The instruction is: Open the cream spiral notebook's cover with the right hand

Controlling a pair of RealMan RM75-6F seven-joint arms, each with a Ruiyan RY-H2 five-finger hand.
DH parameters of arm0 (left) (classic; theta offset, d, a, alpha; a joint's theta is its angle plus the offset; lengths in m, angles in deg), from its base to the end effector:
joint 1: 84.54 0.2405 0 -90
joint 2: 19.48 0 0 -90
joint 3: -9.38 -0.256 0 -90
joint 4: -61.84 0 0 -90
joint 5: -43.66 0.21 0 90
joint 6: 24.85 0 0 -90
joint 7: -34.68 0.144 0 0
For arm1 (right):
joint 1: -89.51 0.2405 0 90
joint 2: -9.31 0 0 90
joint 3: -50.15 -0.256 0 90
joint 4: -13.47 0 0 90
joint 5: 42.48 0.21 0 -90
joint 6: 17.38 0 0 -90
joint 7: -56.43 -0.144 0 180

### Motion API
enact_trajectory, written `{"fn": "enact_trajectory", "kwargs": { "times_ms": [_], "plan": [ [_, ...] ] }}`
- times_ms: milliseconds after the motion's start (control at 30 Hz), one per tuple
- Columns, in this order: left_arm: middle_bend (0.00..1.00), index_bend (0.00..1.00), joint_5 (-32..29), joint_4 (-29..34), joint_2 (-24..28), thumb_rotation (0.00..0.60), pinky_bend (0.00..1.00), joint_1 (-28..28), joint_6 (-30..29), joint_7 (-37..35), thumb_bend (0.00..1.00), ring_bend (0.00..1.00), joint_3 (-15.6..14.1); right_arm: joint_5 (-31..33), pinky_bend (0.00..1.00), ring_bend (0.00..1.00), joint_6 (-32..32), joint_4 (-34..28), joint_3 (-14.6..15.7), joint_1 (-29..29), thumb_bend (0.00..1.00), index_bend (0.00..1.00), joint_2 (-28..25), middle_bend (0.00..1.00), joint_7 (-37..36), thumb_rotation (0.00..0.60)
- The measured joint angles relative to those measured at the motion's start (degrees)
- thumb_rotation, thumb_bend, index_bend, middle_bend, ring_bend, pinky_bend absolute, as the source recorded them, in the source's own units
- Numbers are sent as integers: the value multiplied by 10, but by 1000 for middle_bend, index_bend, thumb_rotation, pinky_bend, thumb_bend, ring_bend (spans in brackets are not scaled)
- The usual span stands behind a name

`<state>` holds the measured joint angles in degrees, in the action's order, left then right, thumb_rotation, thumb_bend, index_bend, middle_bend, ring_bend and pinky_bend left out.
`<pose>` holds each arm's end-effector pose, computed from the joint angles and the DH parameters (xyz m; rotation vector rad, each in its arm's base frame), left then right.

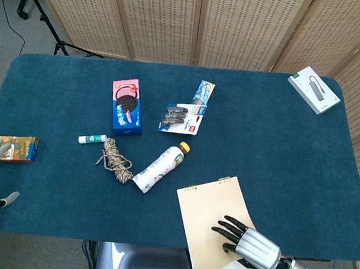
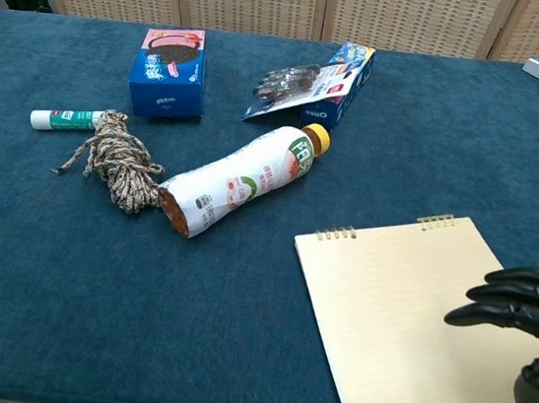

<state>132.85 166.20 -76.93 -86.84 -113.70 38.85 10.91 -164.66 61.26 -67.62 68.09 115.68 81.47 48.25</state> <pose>-0.2758 0.1606 0.1799 -1.3818 -0.8916 -0.9465 -0.2450 -0.1622 0.0486 2.4662 -0.7106 1.0919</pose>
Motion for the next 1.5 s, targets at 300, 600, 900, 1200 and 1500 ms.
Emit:
{"fn": "enact_trajectory", "kwargs": {
  "times_ms": [300,600,900,1200,1500],
  "plan": [
    [0,0,-1,0,3,600,0,1,-1,-6,0,0,0,75,0,0,-15,-54,-52,16,813,697,-8,101,-16,600],
    [0,0,-3,0,4,600,0,0,0,-9,0,0,1,241,0,0,-99,-102,-159,59,826,703,-12,102,-18,600],
    [0,0,-20,1,5,600,0,-4,10,-10,0,0,6,479,0,0,-216,-80,-284,133,827,707,20,113,50,600],
    [0,0,-66,1,11,600,0,-19,43,-18,0,0,20,703,0,0,-279,105,-372,232,654,569,125,74,173,600],
    [0,0,-92,-2,14,600,0,-30,65,-22,0,0,29,732,0,0,-279,249,-400,277,0,0,202,0,210,600]
  ]
}}
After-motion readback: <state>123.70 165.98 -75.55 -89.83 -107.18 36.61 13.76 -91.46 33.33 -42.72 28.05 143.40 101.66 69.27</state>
